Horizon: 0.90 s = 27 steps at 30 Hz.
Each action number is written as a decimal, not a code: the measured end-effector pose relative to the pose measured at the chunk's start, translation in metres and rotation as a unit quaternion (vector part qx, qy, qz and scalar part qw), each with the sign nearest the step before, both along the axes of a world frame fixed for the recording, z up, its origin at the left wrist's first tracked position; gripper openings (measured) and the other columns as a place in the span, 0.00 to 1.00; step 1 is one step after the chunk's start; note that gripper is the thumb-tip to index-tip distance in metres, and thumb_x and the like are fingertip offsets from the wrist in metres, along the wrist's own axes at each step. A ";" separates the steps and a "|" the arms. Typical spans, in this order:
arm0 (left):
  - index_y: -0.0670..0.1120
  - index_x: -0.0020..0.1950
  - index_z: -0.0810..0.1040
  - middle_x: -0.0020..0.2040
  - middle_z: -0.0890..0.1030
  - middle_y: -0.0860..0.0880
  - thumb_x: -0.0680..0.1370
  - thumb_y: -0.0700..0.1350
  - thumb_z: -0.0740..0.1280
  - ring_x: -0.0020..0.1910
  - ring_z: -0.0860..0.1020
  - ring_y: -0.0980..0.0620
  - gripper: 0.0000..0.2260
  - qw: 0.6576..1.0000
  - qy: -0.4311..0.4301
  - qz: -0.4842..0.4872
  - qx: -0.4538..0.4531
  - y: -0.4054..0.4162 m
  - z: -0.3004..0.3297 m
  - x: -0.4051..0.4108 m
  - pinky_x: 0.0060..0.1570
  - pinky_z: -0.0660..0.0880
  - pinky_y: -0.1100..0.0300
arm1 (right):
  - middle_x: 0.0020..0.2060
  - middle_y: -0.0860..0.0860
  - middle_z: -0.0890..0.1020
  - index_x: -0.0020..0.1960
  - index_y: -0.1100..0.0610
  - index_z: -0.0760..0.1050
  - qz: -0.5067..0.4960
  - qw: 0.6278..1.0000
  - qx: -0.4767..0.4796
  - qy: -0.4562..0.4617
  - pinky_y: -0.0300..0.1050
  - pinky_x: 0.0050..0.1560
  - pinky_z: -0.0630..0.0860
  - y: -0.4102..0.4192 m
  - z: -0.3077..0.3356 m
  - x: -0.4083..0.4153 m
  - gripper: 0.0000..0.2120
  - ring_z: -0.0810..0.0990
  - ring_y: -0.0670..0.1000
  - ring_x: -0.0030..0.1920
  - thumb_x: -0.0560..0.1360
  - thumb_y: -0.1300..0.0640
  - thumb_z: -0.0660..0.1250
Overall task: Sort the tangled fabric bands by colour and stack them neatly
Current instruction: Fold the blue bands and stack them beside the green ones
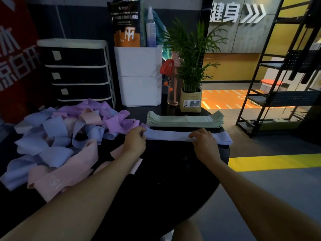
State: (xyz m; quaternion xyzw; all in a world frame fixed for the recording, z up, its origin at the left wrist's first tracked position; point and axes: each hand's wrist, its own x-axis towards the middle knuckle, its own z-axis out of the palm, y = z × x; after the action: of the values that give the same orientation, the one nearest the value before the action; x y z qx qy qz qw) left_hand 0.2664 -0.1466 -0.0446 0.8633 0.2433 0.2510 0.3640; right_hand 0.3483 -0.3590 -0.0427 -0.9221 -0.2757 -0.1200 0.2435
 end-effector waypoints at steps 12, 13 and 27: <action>0.42 0.58 0.78 0.58 0.78 0.44 0.75 0.35 0.64 0.56 0.77 0.47 0.13 0.997 -0.006 -0.009 0.082 0.059 0.067 -0.068 0.55 0.71 0.61 | 0.50 0.60 0.79 0.53 0.63 0.78 0.121 0.990 0.063 0.026 0.49 0.49 0.71 0.122 0.051 -0.055 0.09 0.76 0.60 0.52 0.74 0.64 0.64; 0.42 0.58 0.78 0.58 0.78 0.43 0.75 0.35 0.64 0.56 0.77 0.46 0.13 0.995 -0.003 0.001 0.098 0.069 0.069 -0.079 0.57 0.72 0.57 | 0.49 0.61 0.80 0.52 0.63 0.78 0.145 0.987 0.059 0.025 0.48 0.48 0.70 0.135 0.053 -0.061 0.09 0.76 0.60 0.51 0.73 0.65 0.64; 0.43 0.61 0.75 0.60 0.77 0.43 0.76 0.39 0.64 0.57 0.76 0.43 0.13 0.990 0.047 0.074 0.113 0.160 0.048 -0.164 0.55 0.74 0.48 | 0.61 0.60 0.73 0.61 0.60 0.73 0.237 0.969 -0.063 0.034 0.46 0.60 0.70 0.247 0.038 -0.102 0.18 0.74 0.58 0.58 0.73 0.67 0.59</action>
State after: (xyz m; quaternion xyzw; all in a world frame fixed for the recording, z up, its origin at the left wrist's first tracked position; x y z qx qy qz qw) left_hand 0.1024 0.0130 0.0031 0.8894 0.2934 0.2619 0.2331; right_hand 0.2464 -0.1115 -0.0042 -0.8473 -0.4852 -0.0094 0.2158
